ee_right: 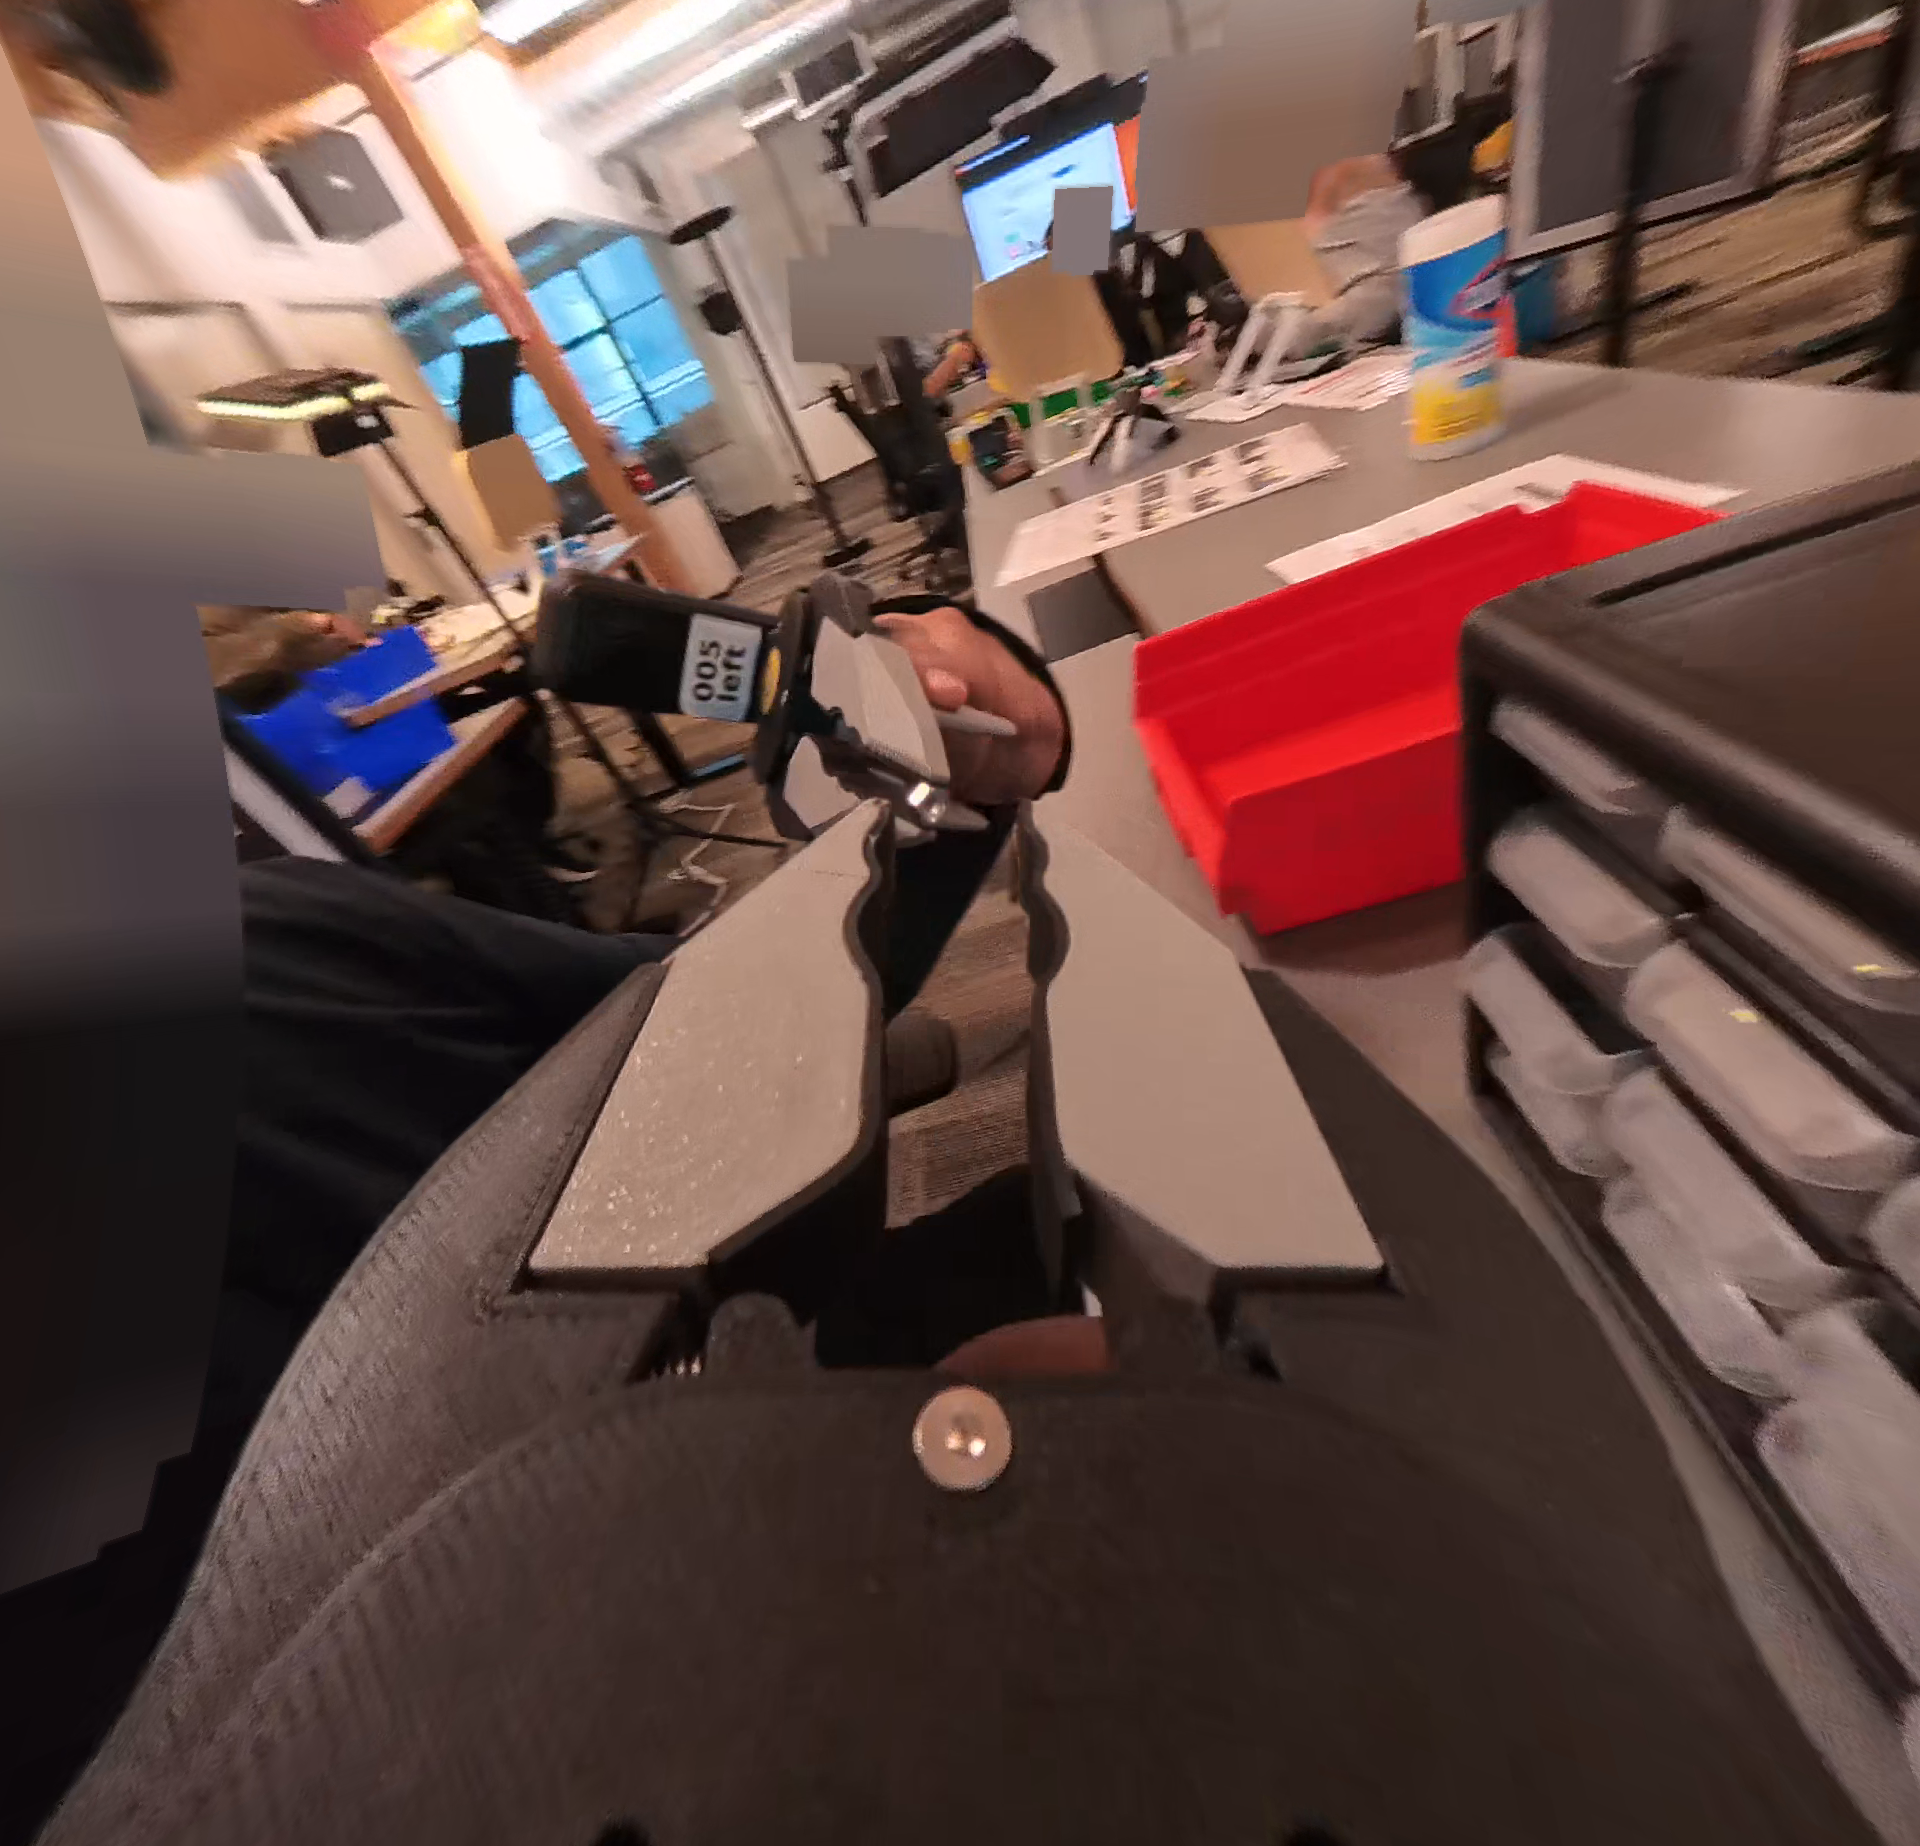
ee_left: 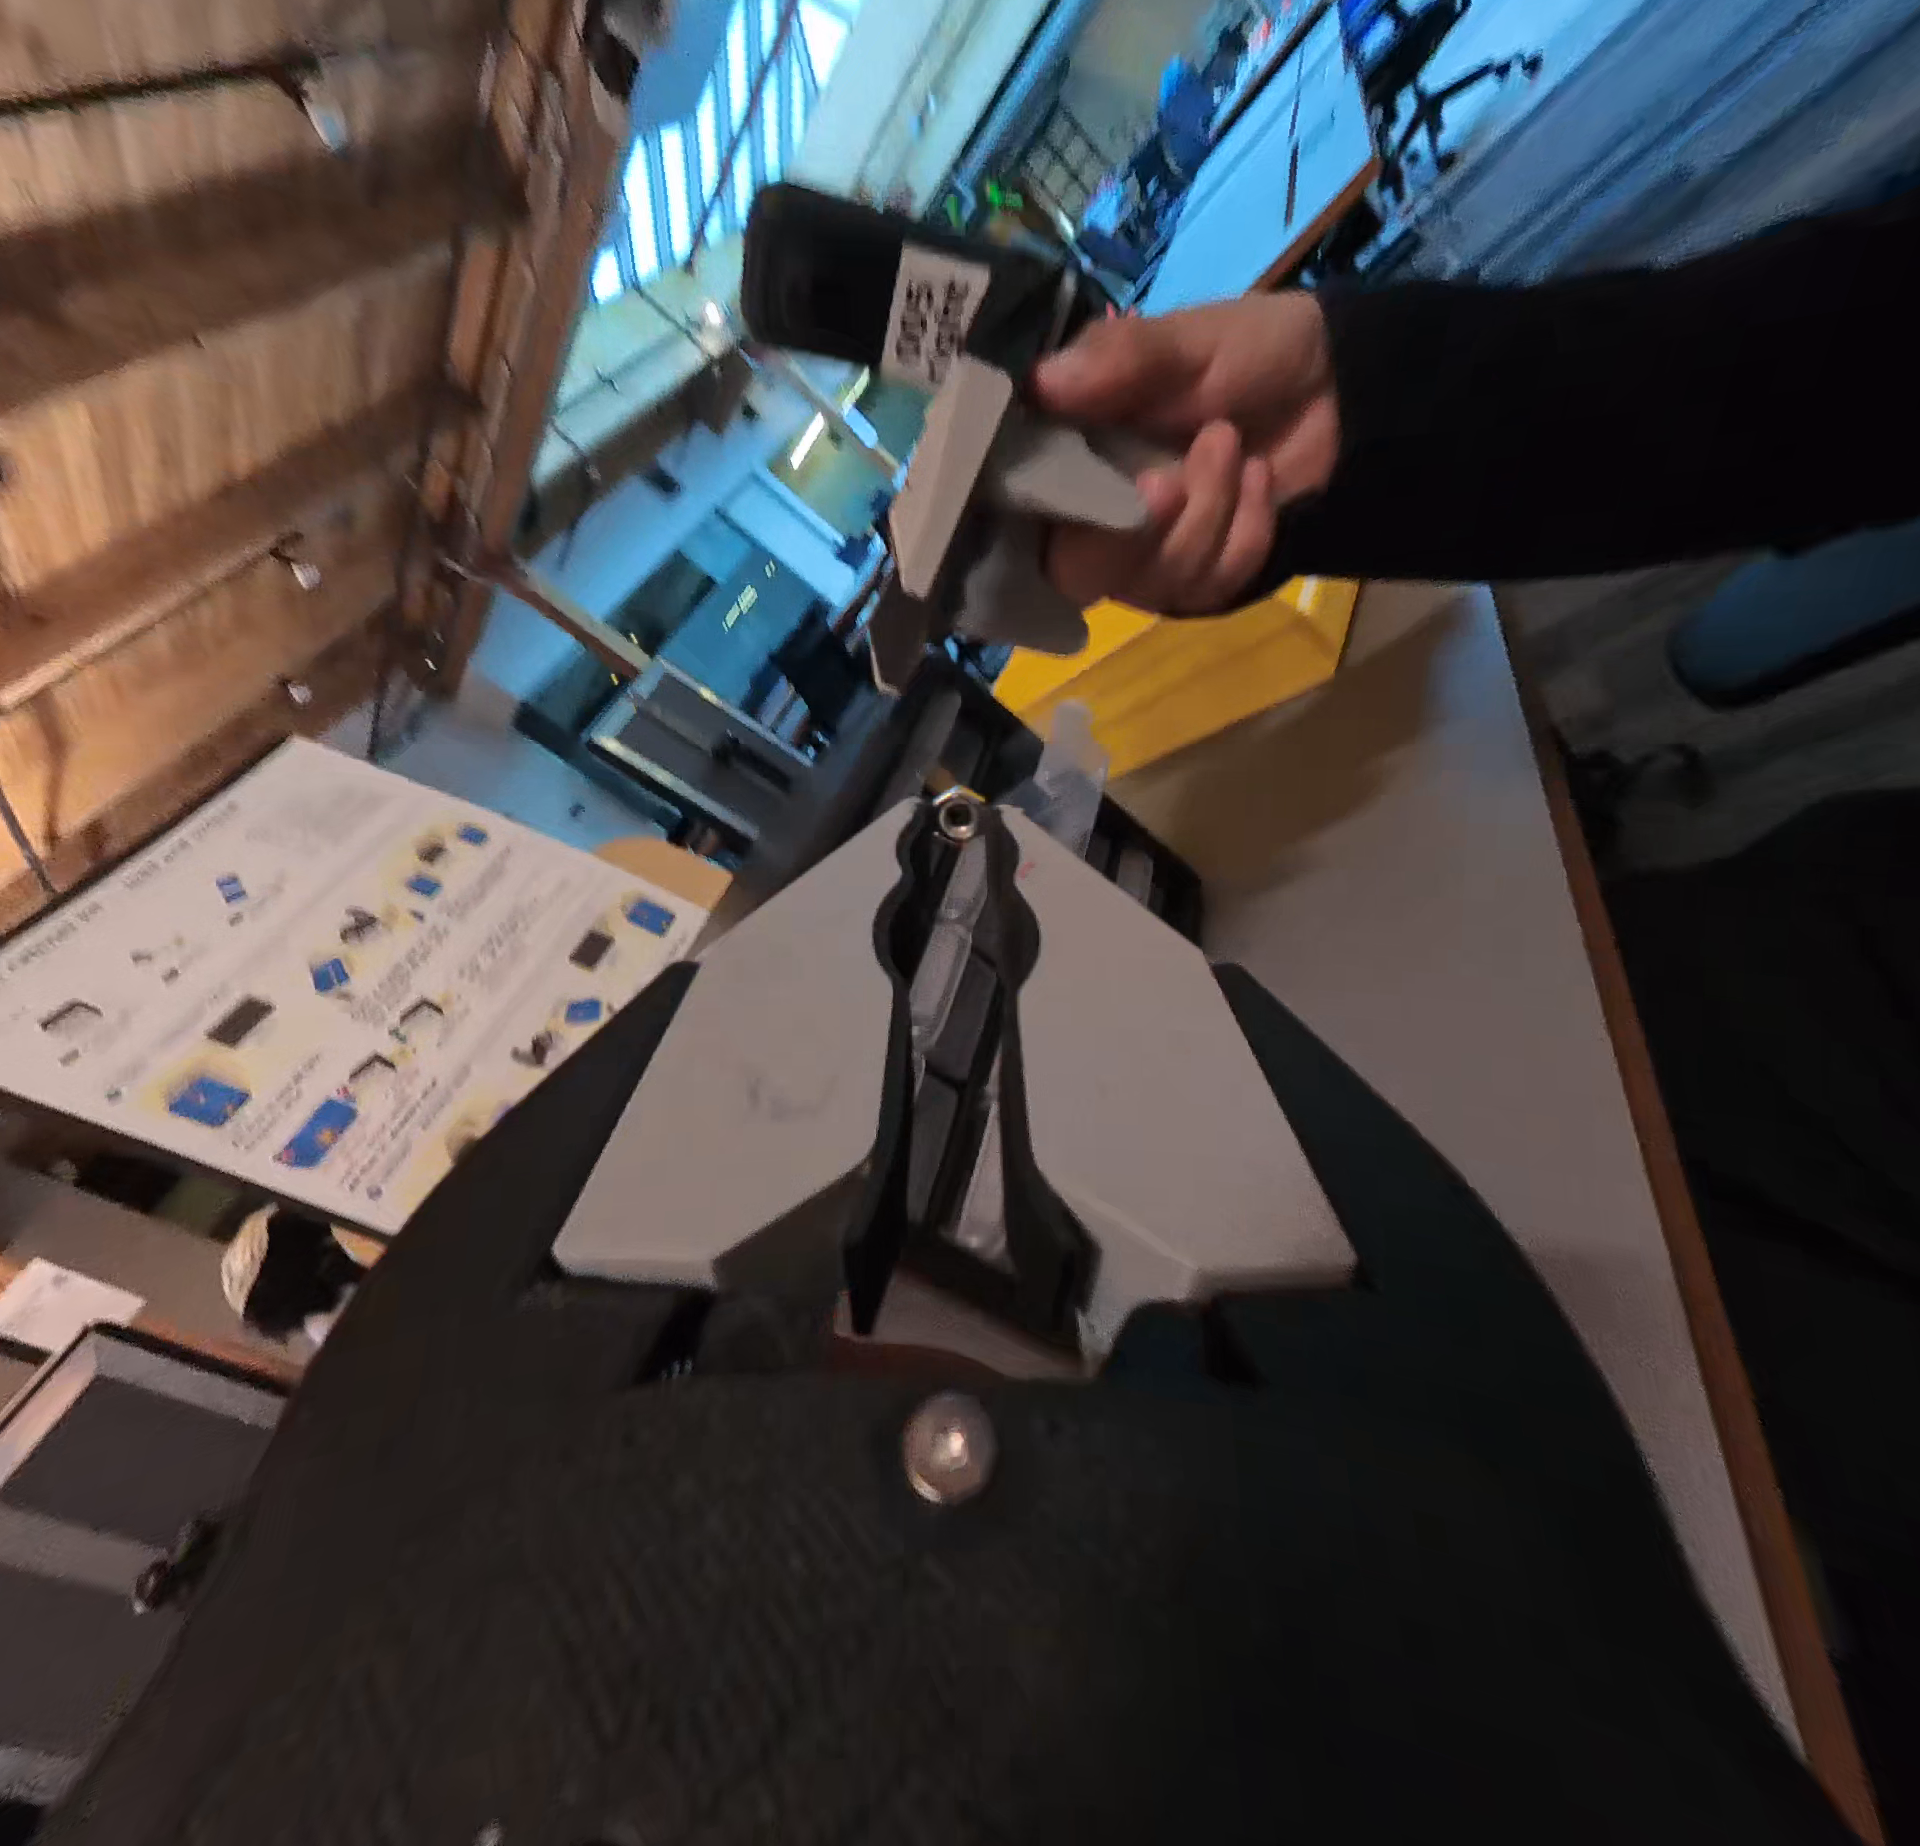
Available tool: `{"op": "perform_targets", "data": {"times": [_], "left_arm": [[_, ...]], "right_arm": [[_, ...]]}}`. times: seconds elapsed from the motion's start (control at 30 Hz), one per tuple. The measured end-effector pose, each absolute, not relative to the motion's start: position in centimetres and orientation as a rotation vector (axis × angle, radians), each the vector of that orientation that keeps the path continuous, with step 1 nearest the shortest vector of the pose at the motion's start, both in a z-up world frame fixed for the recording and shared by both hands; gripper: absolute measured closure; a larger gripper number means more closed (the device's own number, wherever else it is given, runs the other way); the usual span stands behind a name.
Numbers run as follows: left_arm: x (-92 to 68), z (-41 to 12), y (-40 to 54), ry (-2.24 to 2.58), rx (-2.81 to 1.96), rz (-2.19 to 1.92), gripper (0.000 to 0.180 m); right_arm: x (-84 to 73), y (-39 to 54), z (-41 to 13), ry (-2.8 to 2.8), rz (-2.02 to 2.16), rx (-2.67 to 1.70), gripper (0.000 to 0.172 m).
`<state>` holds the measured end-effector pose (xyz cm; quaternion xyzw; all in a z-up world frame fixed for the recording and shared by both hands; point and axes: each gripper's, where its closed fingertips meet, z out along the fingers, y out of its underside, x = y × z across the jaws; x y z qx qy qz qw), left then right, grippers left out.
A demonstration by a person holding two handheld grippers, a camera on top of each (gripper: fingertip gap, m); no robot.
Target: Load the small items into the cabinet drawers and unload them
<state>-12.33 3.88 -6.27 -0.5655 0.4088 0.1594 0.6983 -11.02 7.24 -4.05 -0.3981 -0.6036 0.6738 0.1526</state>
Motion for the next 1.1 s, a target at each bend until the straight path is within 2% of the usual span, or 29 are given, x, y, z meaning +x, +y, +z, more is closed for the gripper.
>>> {"op": "perform_targets", "data": {"times": [0.03, 0.17, 0.5, 0.67, 1.1], "left_arm": [[-11.8, -5.9, 3.8, 0.909, -1.224, 0.357, 0.173], [-9.8, -4.9, 3.4, 0.932, -1.09, 0.351, 0.173], [-7.6, -6.3, 4.5, 1.005, -1.038, 0.347, 0.173], [-7.6, -6.8, 5.0, 1.011, -1.045, 0.325, 0.173], [-8.6, -7.1, 6.0, 0.931, -1.101, 0.273, 0.173]], "right_arm": [[-10.7, 6.9, -4.4, -1.753, 1.962, -1.134, 0.152], [-9.6, 5.2, -5.7, -1.834, 2.048, -1.084, 0.152], [-9.1, 3.3, -7.2, -1.913, 2.152, -1.04, 0.152], [-8.9, 3.7, -6.9, -1.896, 2.247, -1.026, 0.16], [-9.9, 4.6, -7.2, -1.845, 2.157, -1.056, 0.164]]}}
